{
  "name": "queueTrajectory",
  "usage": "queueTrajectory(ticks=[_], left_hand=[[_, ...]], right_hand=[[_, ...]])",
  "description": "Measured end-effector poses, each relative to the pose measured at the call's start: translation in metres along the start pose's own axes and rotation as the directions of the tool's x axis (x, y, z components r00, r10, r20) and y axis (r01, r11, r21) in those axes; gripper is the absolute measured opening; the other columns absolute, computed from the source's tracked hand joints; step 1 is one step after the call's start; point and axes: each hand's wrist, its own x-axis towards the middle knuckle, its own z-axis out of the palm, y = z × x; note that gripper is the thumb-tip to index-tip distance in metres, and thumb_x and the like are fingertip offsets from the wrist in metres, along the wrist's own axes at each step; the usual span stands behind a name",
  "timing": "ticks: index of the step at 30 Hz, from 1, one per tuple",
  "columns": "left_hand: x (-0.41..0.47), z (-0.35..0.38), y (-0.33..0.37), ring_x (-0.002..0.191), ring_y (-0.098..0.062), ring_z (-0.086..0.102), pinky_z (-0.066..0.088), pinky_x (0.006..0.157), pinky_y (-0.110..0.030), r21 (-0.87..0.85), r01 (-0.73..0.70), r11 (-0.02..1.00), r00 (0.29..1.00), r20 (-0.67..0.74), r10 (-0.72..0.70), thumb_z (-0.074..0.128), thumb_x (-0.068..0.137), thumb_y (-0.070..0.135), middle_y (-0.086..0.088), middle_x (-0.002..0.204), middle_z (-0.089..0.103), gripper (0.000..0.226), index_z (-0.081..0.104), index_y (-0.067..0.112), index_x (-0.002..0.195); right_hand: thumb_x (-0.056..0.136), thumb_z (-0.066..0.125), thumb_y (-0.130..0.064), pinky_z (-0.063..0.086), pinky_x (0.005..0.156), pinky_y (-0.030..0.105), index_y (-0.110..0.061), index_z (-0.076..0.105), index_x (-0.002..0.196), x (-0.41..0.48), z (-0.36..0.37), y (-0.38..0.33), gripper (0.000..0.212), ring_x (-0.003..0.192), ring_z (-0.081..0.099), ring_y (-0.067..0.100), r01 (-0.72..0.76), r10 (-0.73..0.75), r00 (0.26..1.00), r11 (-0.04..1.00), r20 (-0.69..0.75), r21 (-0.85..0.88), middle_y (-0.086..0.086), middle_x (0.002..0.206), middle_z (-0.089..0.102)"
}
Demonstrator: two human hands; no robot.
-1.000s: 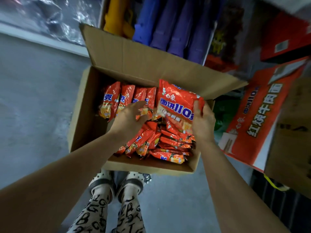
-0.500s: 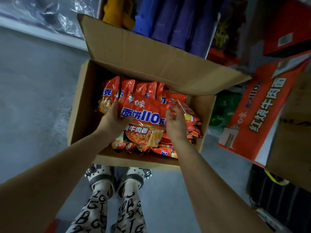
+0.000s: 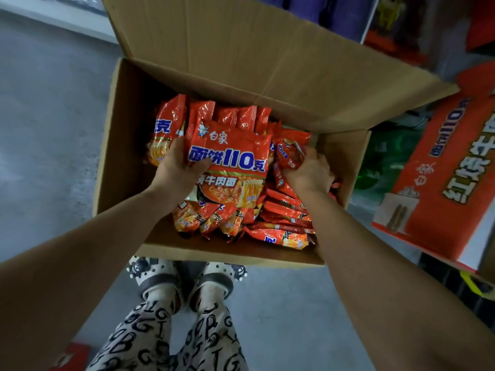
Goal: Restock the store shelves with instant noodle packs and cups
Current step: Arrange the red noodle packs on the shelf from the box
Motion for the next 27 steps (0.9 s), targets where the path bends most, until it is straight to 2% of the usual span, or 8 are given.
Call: queueTrajectory(ticks=[3,7,11,13,15,18,24,27], left_hand=[[0.006,0.002,-0.003,0.107,-0.012,0.065,0.055,0.092,-0.045,-0.005,0.0,1.0,1.0,0.022,0.0,0.066,0.091,0.02,0.005,0.118,0.065,0.041,0.046,0.022,0.127],[0.004,-0.001,-0.006,0.107,-0.01,0.064,0.055,0.09,-0.041,-0.017,0.01,1.0,1.0,0.021,-0.01,0.065,0.092,0.02,0.006,0.119,0.064,0.044,0.044,0.024,0.131],[-0.002,-0.005,-0.007,0.101,-0.004,0.062,0.055,0.083,-0.034,-0.024,0.014,1.0,1.0,0.012,-0.014,0.064,0.092,0.019,0.011,0.114,0.062,0.044,0.042,0.025,0.13],[-0.005,-0.006,-0.007,0.104,-0.008,0.062,0.055,0.086,-0.038,-0.011,0.016,1.0,1.0,0.017,-0.015,0.065,0.092,0.02,0.01,0.116,0.061,0.043,0.042,0.027,0.128],[-0.009,-0.009,-0.005,0.109,-0.014,0.062,0.054,0.091,-0.044,0.001,0.02,1.0,0.999,0.027,-0.02,0.065,0.092,0.022,0.006,0.121,0.061,0.044,0.041,0.027,0.129],[-0.014,-0.015,0.001,0.113,-0.018,0.062,0.053,0.094,-0.051,0.009,0.021,1.0,0.999,0.028,-0.021,0.067,0.09,0.026,0.002,0.126,0.061,0.05,0.041,0.026,0.134],[-0.04,-0.023,0.026,0.109,-0.016,0.063,0.054,0.093,-0.047,-0.045,0.001,0.999,0.999,-0.043,-0.003,0.067,0.09,0.026,0.004,0.123,0.062,0.05,0.043,0.027,0.134],[-0.062,-0.033,0.042,0.103,-0.013,0.066,0.055,0.09,-0.044,-0.096,-0.033,0.995,0.998,-0.05,0.028,0.067,0.091,0.024,0.006,0.117,0.065,0.044,0.046,0.026,0.13]], right_hand=[[0.08,0.078,-0.042,0.033,0.106,0.053,-0.023,0.038,0.144,0.006,0.002,-0.008,0.078,0.132,0.044,0.037,-0.046,0.051,0.998,0.987,0.033,-0.151,0.012,0.143,0.047],[0.084,0.077,-0.026,0.038,0.101,0.053,-0.023,0.039,0.142,0.006,-0.01,-0.015,0.069,0.125,0.05,0.038,-0.064,0.08,0.996,0.955,0.044,-0.288,0.013,0.135,0.052],[0.093,0.066,-0.016,0.045,0.094,0.049,-0.021,0.043,0.138,0.0,-0.017,-0.012,0.051,0.119,0.056,0.037,-0.034,0.017,0.999,0.936,-0.05,-0.352,0.013,0.128,0.058],[0.096,0.058,-0.012,0.044,0.095,0.049,-0.02,0.045,0.137,-0.002,-0.019,-0.008,0.043,0.12,0.055,0.037,-0.016,-0.019,0.996,0.927,-0.089,-0.374,0.013,0.127,0.058],[0.097,0.058,-0.012,0.044,0.095,0.048,-0.019,0.046,0.136,-0.005,-0.02,-0.004,0.042,0.118,0.056,0.036,-0.008,-0.032,0.994,0.937,-0.109,-0.348,0.013,0.126,0.059],[0.088,0.07,-0.014,0.045,0.093,0.048,-0.019,0.042,0.137,-0.015,-0.027,0.0,0.056,0.116,0.057,0.037,0.013,-0.059,0.982,0.967,-0.177,-0.255,0.013,0.124,0.06],[0.079,0.077,-0.009,0.05,0.096,0.052,-0.019,0.042,0.141,-0.067,-0.057,0.0,0.072,0.118,0.056,0.036,0.201,-0.194,0.933,0.979,-0.302,-0.008,0.013,0.129,0.056],[0.083,0.074,-0.008,0.052,0.095,0.051,-0.025,0.038,0.146,-0.1,-0.074,-0.005,0.075,0.114,0.06,0.032,0.261,-0.22,0.928,0.96,-0.302,0.105,0.011,0.131,0.057]])
